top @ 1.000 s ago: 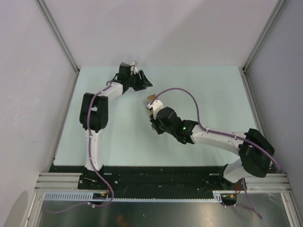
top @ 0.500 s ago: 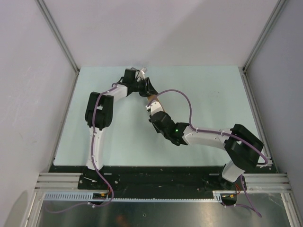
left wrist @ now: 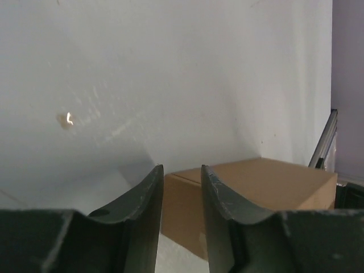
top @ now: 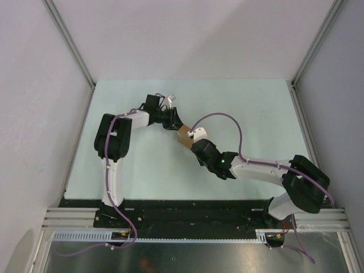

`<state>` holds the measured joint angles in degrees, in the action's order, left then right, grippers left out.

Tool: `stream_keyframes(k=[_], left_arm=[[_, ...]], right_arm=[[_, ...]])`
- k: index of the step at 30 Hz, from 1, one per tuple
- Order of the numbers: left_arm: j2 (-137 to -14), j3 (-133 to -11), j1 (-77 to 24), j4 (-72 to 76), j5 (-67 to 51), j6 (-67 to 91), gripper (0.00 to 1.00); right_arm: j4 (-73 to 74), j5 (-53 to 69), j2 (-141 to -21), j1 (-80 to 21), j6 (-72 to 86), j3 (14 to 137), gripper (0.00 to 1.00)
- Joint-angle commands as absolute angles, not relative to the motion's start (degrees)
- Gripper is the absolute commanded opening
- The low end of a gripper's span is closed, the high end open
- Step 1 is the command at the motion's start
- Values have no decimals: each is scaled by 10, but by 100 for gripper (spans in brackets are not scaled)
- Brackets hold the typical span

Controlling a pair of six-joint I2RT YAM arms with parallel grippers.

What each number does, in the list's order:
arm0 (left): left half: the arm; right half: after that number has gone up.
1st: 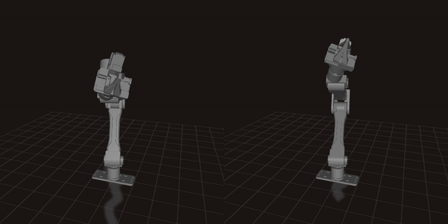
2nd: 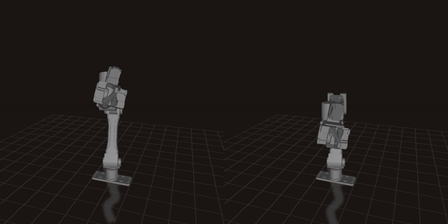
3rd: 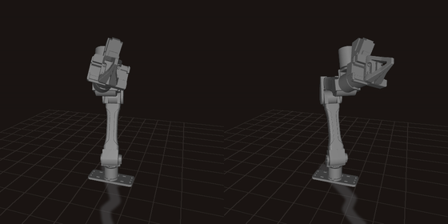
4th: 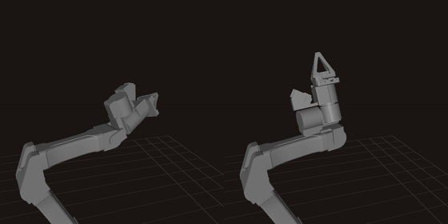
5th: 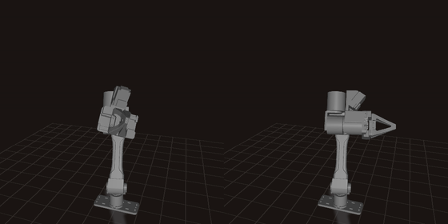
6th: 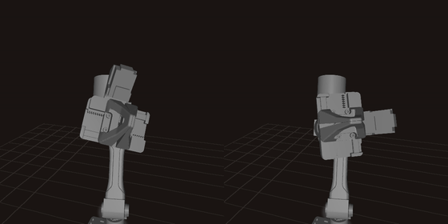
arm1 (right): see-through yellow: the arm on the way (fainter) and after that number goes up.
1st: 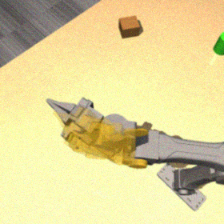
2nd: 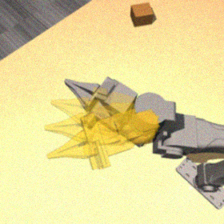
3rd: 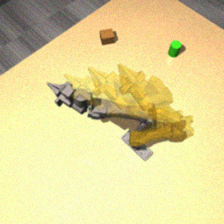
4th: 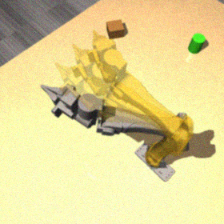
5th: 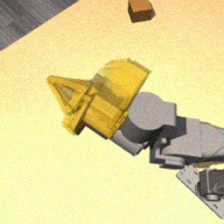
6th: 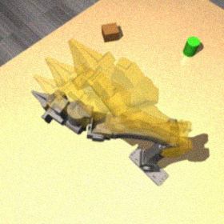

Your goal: Unpack the express box

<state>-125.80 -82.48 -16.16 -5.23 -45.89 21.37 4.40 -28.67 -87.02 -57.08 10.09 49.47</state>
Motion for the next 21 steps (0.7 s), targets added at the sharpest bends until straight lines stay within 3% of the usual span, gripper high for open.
stream_keyframes(k=[1,16,21], left_arm=[[-1175,-771,-167,-45,-454,184,37],[-1058,-647,-183,-39,-390,185,38],[-1016,-663,-182,-67,-352,185,46]], right_arm=[[43,-308,-810,-559,134,466,0],[55,-256,-729,-495,193,412,0],[98,-228,-656,-513,223,403,0]])
